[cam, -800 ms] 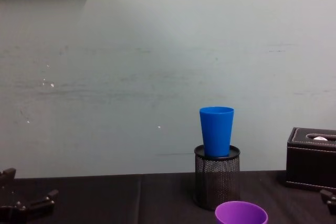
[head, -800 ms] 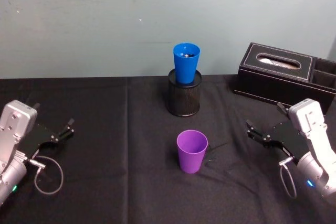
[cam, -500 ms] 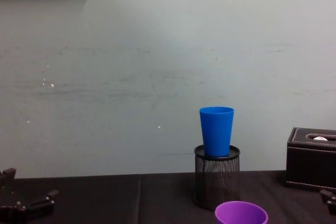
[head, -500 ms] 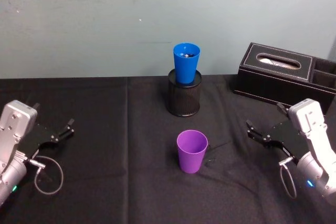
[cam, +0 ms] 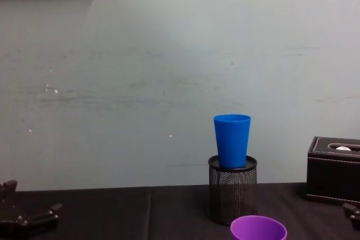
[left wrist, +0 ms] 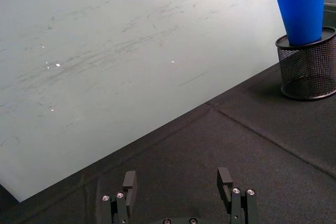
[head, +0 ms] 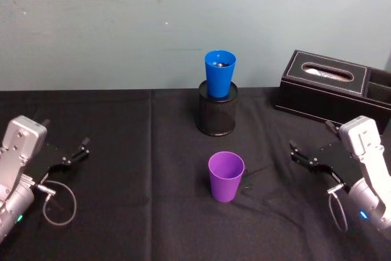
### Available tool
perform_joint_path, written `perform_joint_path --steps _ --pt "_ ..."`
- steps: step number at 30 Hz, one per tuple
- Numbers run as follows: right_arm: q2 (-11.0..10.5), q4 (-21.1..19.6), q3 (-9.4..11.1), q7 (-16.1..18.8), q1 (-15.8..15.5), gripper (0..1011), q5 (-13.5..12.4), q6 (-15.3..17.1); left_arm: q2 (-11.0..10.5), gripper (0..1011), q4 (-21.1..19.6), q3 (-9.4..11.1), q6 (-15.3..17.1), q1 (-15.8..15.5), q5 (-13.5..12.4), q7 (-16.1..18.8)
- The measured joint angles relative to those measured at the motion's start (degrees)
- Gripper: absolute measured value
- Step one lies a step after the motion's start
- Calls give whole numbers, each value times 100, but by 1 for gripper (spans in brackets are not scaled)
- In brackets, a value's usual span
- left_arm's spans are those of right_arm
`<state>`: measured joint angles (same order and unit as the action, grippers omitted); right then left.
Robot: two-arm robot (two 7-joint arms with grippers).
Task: Pick up one cup with a gripper and tap it against the other cup.
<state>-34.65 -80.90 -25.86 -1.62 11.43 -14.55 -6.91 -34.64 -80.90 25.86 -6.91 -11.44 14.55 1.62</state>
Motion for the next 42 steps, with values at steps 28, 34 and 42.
perform_joint_path --steps 28,34,42 --pt "0 0 0 0 0 1002 0 0 0 1000 0 0 0 0 0 0" --pt "0 0 0 0 0 1002 0 0 0 1000 0 0 0 0 0 0" --pt "0 0 0 0 0 1002 0 0 0 1000 0 0 0 0 0 0"
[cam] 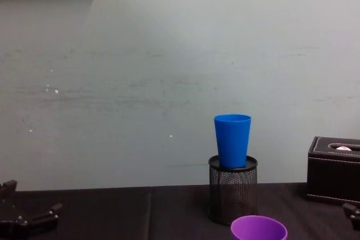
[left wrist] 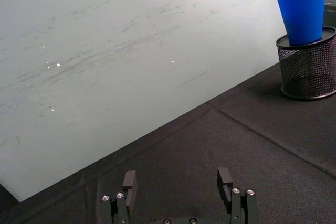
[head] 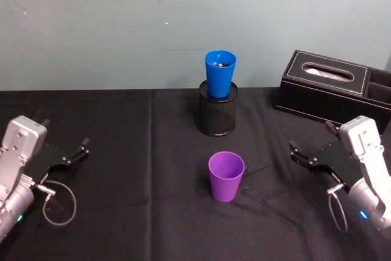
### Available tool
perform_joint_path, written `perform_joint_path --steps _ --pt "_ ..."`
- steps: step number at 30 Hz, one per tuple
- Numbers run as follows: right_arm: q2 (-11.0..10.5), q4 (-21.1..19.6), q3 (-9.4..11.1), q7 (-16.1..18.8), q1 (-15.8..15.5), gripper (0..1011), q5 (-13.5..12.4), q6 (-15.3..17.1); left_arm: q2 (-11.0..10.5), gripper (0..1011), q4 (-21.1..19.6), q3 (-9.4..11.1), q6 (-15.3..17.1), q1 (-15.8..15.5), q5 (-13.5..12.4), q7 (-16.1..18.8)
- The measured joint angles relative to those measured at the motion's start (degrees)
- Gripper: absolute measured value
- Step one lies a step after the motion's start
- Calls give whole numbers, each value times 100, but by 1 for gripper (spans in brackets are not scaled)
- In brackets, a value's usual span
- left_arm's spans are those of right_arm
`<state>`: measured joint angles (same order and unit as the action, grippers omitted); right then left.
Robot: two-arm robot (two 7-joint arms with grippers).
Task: Pick up one cup with a gripper and tap it against the other cup.
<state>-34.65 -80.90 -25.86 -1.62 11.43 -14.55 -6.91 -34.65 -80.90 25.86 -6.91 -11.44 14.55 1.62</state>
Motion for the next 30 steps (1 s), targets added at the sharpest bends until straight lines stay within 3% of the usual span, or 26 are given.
perform_joint_path --steps 20,30 --pt "0 0 0 0 0 1002 0 0 0 1000 0 0 0 0 0 0" --pt "62 15 234 743 -85 1002 -510 -110 0 1000 0 0 0 0 0 0"
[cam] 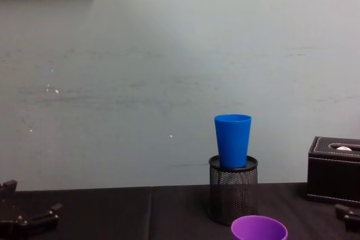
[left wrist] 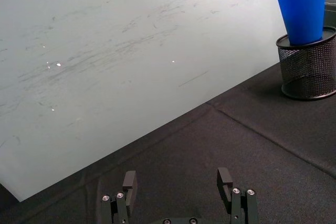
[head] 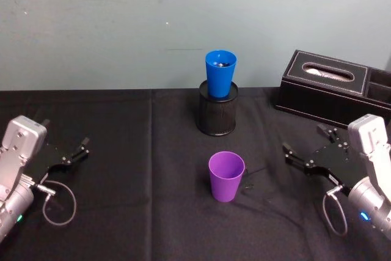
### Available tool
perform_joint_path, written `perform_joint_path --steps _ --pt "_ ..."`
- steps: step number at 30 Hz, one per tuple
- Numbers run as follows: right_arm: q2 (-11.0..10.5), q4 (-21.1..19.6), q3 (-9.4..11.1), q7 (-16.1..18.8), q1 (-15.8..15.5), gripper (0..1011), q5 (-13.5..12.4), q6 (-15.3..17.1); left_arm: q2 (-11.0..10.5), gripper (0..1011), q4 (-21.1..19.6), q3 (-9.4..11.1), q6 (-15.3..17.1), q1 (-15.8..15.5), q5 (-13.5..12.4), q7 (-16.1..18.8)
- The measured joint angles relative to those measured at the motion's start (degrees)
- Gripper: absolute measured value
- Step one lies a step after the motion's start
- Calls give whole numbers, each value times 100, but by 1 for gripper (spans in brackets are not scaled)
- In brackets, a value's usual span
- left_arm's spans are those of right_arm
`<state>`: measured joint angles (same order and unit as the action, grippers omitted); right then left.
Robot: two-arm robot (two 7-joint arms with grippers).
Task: Pick up one cup with a gripper and tap it against the other cup.
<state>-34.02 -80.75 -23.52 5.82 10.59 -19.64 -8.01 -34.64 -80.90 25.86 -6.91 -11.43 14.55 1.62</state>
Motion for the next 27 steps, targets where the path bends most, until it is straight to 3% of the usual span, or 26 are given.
perform_joint_path --steps 8,12,19,27 --pt "-144 -145 91 928 -35 1002 -548 344 0 1000 0 0 0 0 0 0" --pt "-318 -189 22 1778 8 1002 -801 502 0 1000 0 0 0 0 0 0" --pt "-492 -188 -171 2727 114 1002 -823 523 0 1000 0 0 0 0 0 0" --pt "-467 -157 -245 3171 165 1002 -725 473 0 1000 0 0 0 0 0 0"
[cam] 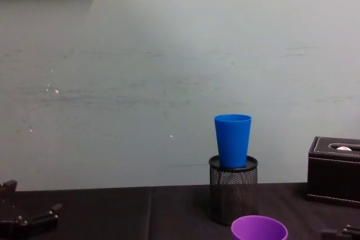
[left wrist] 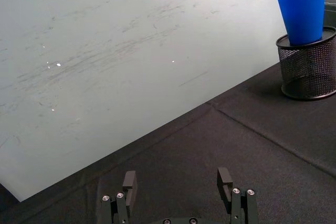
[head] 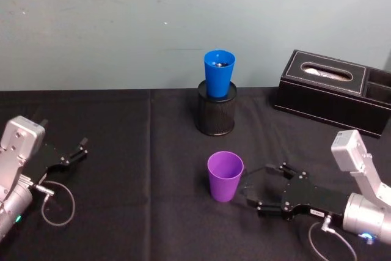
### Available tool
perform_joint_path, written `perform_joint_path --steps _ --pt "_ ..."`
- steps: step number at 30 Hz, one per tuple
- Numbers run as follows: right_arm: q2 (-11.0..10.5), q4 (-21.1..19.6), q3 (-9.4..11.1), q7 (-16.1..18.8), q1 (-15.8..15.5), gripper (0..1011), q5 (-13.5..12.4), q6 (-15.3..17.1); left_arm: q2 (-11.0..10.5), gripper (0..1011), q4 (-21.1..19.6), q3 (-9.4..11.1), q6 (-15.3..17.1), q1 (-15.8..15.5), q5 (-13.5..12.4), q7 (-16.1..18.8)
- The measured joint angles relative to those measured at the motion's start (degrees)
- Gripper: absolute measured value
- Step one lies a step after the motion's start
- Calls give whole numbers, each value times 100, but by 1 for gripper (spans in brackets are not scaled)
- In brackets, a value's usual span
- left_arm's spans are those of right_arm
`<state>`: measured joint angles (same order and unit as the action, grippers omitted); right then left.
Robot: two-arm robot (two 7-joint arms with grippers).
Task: Pick up one cup with a gripper and tap it against the other cup.
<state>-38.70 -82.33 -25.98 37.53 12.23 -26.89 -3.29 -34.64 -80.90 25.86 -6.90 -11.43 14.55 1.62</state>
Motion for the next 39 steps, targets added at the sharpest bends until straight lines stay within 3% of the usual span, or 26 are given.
perform_joint_path --steps 16,30,39 --pt "265 1 -34 165 36 1002 -94 60 0 1000 0 0 0 0 0 0" --pt "582 160 -268 88 264 1002 138 62 0 1000 0 0 0 0 0 0" --pt "636 202 -287 3 294 1002 261 8 0 1000 0 0 0 0 0 0"
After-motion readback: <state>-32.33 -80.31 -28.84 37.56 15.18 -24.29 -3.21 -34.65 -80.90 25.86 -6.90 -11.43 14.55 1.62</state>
